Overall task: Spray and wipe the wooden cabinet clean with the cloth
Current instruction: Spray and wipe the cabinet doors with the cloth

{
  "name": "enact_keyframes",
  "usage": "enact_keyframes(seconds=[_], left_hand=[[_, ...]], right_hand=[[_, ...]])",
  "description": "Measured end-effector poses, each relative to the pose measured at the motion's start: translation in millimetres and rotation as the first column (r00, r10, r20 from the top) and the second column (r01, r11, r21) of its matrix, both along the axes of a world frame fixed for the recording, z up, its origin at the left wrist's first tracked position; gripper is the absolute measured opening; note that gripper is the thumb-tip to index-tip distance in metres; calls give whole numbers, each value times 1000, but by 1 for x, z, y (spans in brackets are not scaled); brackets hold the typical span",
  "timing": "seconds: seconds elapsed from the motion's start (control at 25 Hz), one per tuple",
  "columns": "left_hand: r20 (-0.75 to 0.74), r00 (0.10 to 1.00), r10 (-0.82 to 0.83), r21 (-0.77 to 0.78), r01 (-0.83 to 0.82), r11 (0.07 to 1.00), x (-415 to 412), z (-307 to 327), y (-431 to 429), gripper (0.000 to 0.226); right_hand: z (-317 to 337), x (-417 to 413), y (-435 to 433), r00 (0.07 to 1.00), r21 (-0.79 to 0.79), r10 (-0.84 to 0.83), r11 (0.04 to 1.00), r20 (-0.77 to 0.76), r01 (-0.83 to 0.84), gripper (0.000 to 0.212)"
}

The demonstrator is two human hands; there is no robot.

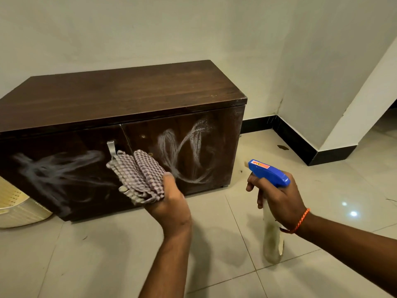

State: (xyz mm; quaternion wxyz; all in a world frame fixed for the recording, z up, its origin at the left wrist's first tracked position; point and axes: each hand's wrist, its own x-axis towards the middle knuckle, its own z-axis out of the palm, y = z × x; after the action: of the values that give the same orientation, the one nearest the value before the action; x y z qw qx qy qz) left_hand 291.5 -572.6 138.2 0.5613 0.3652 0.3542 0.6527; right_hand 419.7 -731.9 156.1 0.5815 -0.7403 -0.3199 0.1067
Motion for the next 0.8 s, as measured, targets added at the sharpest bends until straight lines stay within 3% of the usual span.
enact_keyframes(seconds=[0.08, 0.12, 0.2, 0.32, 0.44, 0.52, 0.64, 0.8], left_hand=[[-344, 939, -6, 204, 81, 976, 9, 3, 3, 58], [-433, 899, 59, 398, 132, 908, 16, 1, 13, 61], [-542, 823, 172, 674, 303, 674, 35, 1, 39, 70], [-692, 597, 406, 720, 528, 450, 66, 3, 73, 80], [-607, 384, 695, 714, 647, 266, 89, 10, 91, 96], [-581, 290, 760, 667, 705, 241, 93, 20, 90, 113], [-534, 278, 798, 637, 753, 164, 110, 24, 81, 111], [-329, 315, 890, 567, 820, -81, 138, 25, 78, 78]], right_hand=[[13, -2, -10, 999, 13, 51, 999, 1, -51, 19], [17, -4, -14, 998, 31, 64, 997, -16, -63, 21], [18, -5, -23, 995, 79, 77, 994, -66, -72, 22], [6, -10, -26, 988, 126, 112, 987, -104, -98, 20], [-7, -11, -18, 983, 167, 147, 978, -106, -128, 18], [-9, -11, -11, 984, 208, 148, 970, -96, -125, 18], [-17, -3, -2, 987, 254, 121, 963, -108, -91, 18], [-20, 5, 7, 986, 275, 90, 960, -138, -49, 23]])
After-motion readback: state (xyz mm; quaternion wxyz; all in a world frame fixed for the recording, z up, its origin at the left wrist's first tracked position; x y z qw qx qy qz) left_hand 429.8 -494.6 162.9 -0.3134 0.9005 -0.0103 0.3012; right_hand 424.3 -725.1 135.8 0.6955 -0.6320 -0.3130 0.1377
